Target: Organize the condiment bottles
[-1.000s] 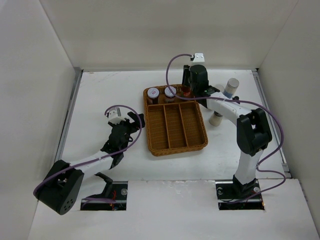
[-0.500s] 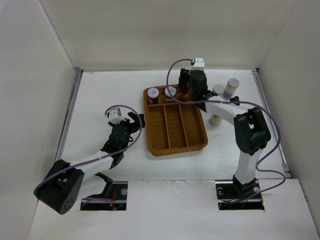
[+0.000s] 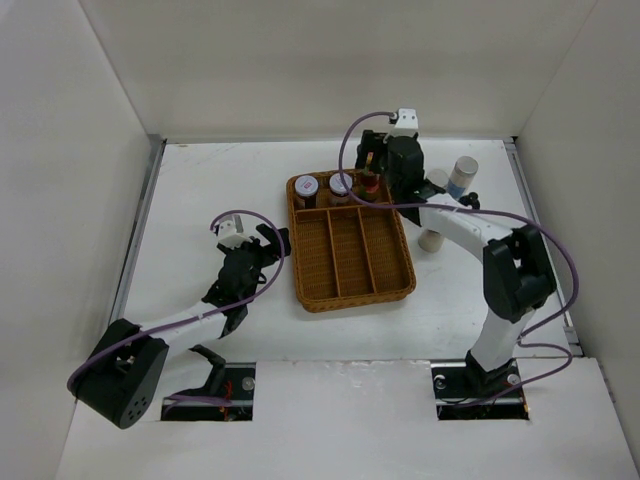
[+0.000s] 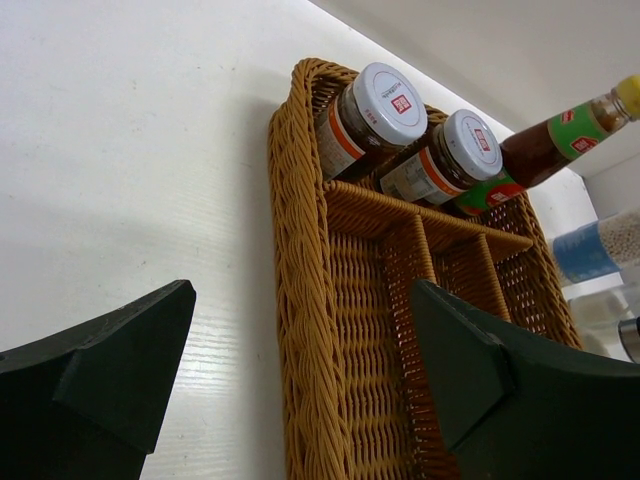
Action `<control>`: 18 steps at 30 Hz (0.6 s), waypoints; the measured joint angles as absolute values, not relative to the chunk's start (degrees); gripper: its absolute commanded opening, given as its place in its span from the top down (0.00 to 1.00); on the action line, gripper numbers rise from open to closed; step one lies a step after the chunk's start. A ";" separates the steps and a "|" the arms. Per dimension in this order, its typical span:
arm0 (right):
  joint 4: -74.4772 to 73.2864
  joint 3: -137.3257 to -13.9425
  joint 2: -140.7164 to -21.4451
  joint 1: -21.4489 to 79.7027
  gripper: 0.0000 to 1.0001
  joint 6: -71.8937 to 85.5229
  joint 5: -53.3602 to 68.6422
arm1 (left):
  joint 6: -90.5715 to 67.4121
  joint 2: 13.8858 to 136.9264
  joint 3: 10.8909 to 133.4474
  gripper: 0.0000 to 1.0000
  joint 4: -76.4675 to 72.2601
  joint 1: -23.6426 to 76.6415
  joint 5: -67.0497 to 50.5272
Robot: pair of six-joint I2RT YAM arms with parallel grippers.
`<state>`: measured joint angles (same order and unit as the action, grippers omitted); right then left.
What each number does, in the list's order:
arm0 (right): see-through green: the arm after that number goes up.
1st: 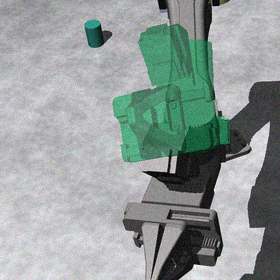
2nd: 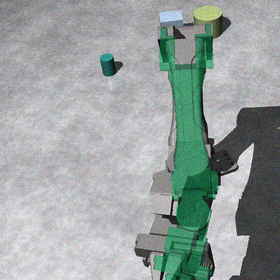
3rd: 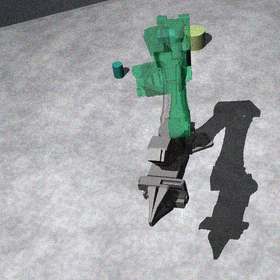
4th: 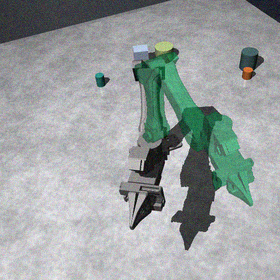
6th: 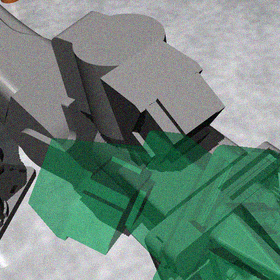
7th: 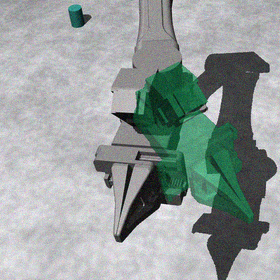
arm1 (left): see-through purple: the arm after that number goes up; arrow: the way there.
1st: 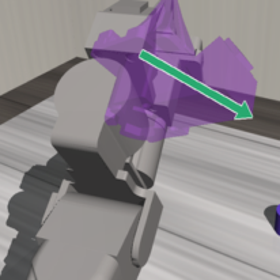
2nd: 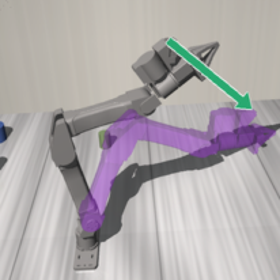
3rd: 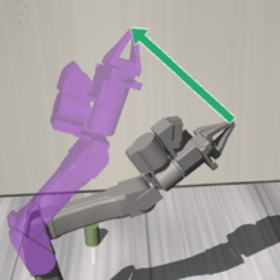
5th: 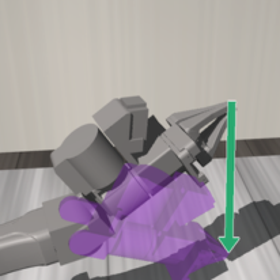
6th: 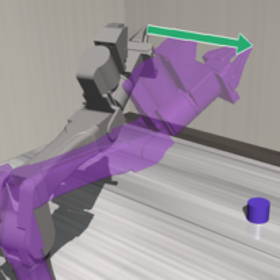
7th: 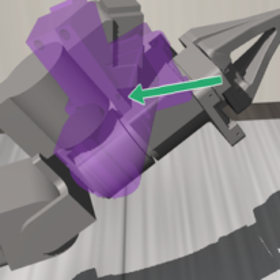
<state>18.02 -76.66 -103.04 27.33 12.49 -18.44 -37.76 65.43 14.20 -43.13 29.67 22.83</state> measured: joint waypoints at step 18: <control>16.38 -41.34 -68.69 23.70 0.08 19.33 -35.97 | -37.60 70.00 15.99 0.11 -43.16 35.14 22.50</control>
